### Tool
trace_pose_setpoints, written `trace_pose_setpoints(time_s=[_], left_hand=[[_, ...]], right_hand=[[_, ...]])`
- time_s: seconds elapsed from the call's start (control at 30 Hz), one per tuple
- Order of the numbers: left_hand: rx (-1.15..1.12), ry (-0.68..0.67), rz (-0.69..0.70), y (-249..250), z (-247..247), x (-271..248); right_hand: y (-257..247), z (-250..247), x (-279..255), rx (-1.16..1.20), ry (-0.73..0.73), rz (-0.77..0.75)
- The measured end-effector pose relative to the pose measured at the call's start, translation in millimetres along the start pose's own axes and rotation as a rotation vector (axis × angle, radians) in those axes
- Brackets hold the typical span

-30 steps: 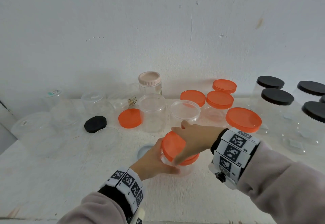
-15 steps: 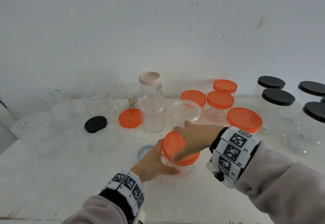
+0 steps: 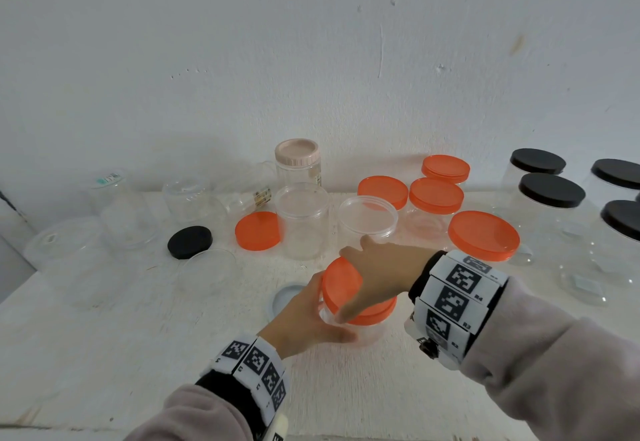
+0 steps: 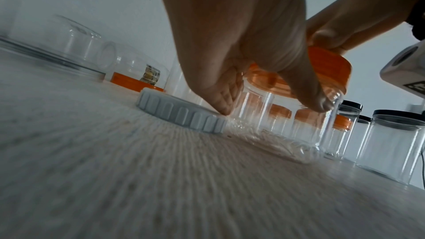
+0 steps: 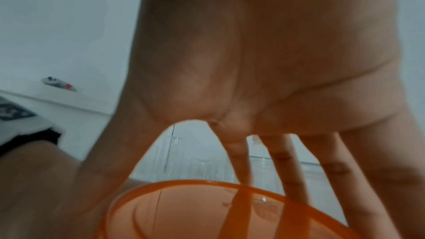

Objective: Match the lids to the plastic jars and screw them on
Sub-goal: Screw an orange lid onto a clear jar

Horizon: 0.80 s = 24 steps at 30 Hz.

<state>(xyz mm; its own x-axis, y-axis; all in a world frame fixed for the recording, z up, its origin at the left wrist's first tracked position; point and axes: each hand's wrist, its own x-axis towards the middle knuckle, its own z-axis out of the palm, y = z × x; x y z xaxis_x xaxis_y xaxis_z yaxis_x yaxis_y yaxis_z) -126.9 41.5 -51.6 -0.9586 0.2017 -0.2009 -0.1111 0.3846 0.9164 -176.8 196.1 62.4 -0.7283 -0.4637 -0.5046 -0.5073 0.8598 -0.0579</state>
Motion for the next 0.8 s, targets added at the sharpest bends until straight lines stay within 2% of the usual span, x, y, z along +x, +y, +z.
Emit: trace_pose_setpoints(time_s=[0.2,0.47,0.63,0.8], left_hand=[[0.020,-0.003,0.009,1.1,0.1,0.0],[0.016,0.005,0.014,0.0,0.3,-0.7],[0.038,-0.004,0.006,-1.3,0.2,0.7],[0.029,0.001,0.005,-1.7,0.8,1.5]], right_hand=[[-1.3,-7.4,-1.1,-0.017,-0.041,-0.127],[-2.9,0.7,3.9,0.002,0.037,-0.021],[-3.9,-8.8,-1.3,-0.033,-0.053,-0.133],[0.1,-5.5,1.1,-0.024,-0.016,-0.135]])
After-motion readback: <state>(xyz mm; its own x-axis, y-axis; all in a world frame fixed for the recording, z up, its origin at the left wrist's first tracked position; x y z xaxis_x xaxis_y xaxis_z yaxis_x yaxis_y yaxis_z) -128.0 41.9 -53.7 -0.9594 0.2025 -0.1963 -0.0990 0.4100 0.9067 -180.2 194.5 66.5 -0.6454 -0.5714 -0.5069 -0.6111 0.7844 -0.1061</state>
